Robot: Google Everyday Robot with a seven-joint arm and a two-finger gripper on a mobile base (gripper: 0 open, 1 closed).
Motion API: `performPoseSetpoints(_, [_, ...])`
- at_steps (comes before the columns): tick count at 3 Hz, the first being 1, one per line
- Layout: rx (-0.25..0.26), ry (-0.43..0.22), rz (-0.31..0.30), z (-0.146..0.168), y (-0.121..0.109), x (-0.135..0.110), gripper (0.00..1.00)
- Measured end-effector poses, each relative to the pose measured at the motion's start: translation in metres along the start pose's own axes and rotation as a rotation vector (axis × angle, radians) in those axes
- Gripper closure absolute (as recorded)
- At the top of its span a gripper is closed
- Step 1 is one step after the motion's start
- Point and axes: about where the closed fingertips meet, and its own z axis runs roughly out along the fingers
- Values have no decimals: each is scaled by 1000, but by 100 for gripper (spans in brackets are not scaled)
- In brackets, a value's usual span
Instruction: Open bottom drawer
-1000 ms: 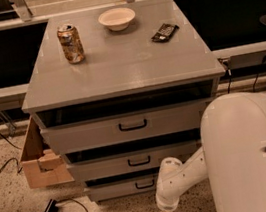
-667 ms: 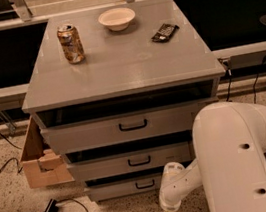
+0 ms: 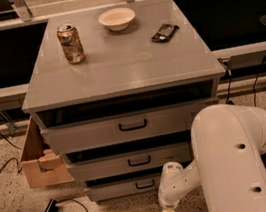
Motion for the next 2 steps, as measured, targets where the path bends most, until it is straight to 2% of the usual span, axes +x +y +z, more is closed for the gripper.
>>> performPoseSetpoints(2, [182,2,-8,19,-70,35,0])
